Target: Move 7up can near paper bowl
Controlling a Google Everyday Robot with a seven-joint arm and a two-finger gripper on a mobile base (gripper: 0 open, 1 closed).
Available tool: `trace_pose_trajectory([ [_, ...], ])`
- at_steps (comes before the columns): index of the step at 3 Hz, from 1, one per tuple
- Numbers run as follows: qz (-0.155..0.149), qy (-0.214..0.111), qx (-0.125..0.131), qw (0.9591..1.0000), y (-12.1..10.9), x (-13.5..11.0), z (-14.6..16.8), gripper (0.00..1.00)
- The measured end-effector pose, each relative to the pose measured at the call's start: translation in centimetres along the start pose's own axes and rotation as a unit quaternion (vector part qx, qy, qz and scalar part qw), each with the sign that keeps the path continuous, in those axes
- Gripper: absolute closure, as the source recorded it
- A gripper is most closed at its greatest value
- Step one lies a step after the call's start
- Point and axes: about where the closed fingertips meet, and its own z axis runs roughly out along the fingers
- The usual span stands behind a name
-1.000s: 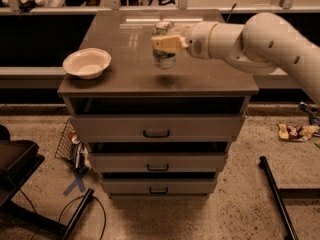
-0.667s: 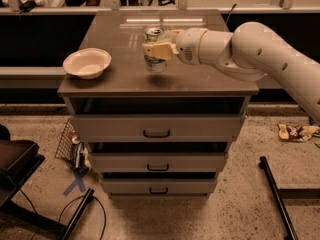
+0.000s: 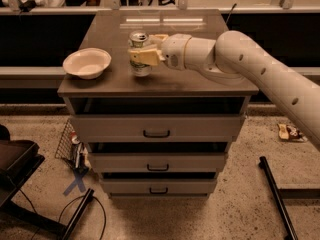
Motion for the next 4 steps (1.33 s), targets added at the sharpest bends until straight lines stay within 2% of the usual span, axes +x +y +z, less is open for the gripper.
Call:
trace_pose_trajectory([
  [1,0.001,0.000,-0.022,0.9998,1.1,1.0,1.5,1.00],
  [2,0.015,0.002,-0.044,0.9989,2.1,2.3,2.8,1.00],
  [3,0.015,0.002,-0.046,0.9988,2.3,2.3,3.0,0.84],
  [4,0.015,0.001,-0.048,0.9987,2.5,2.2,3.2,0.60],
])
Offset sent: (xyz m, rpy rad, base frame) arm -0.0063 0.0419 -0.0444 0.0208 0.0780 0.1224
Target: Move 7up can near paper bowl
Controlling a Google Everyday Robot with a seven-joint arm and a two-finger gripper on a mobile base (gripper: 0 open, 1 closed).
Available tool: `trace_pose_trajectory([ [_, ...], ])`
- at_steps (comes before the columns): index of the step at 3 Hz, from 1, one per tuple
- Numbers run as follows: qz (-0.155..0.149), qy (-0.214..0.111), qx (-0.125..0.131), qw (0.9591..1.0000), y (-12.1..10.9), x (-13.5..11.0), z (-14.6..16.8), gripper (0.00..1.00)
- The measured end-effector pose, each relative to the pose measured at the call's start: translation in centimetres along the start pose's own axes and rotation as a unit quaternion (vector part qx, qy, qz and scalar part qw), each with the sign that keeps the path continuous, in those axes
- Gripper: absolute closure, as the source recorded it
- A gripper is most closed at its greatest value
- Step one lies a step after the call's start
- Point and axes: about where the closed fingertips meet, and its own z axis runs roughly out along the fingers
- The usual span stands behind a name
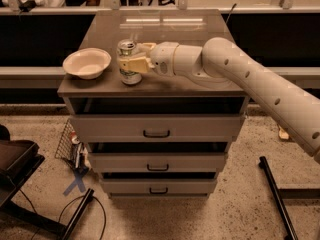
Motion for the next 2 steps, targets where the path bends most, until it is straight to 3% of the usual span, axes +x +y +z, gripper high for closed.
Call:
trace_pose_trajectory([
  [2,0.000,0.000,-0.004,1.0000,0.35,-0.08,0.44,0.14],
])
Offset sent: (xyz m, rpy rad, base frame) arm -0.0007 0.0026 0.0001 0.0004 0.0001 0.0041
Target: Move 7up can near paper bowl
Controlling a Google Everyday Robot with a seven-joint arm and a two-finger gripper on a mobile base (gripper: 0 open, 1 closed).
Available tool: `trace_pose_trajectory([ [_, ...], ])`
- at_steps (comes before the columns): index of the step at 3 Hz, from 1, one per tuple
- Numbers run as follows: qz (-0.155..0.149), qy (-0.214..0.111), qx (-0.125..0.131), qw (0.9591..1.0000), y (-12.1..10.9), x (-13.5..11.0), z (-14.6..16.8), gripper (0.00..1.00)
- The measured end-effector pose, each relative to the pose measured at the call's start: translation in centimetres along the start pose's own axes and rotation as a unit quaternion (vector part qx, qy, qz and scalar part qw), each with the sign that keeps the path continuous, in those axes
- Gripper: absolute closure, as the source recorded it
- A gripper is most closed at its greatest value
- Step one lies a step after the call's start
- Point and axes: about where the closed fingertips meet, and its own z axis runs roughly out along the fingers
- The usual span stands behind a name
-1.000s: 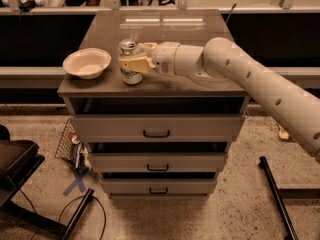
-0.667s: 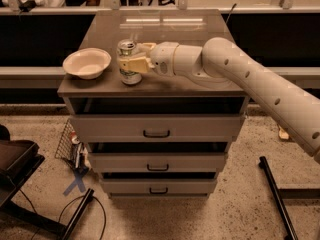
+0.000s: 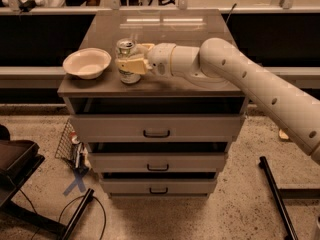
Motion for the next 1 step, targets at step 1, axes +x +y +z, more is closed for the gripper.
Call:
trace_pose_trajectory([
  [1,0.000,0.000,-0.002,1.0000,0.17,-0.04,0.21,0.00],
])
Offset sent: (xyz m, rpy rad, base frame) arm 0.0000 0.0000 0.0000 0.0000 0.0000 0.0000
